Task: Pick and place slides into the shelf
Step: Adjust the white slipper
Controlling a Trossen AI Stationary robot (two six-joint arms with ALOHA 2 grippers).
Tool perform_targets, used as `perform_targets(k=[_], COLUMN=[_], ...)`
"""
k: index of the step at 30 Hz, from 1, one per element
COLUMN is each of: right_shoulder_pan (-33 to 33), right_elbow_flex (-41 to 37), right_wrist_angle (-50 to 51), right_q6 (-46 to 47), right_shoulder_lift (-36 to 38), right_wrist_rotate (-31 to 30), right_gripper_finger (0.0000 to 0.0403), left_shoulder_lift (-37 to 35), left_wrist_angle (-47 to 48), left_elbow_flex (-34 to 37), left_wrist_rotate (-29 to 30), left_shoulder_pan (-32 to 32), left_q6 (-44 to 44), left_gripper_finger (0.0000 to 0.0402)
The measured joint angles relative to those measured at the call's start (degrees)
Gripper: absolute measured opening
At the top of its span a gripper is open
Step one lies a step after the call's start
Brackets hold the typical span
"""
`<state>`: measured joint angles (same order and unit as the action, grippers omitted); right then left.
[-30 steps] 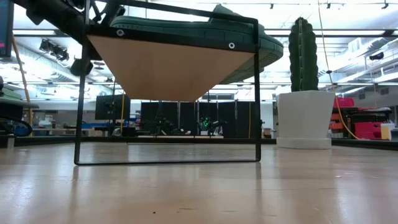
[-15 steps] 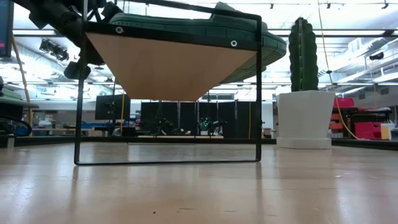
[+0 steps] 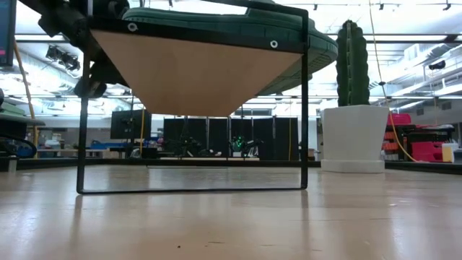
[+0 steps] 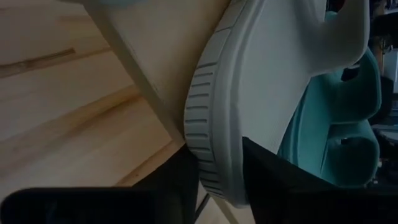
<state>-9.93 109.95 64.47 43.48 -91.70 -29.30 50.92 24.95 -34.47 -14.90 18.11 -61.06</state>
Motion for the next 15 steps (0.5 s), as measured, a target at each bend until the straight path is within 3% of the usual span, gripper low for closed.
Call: perform_targets(k=[15], right_shoulder_pan=[0.02], right_elbow_flex=[0.00], right_wrist_angle=[0.01], right_q6=[-0.01], right_shoulder_lift=[0.02], right_wrist_rotate=[-0.35], right_gripper_finger=[0.0273], left_shoulder_lift=[-0.04], left_wrist_angle=[1.98], left_elbow_flex=[0.32], left_wrist_rotate=[-5.51], left_shoulder_pan=[-0.02], left_q6=[1.25], left_gripper_finger=[0.0270])
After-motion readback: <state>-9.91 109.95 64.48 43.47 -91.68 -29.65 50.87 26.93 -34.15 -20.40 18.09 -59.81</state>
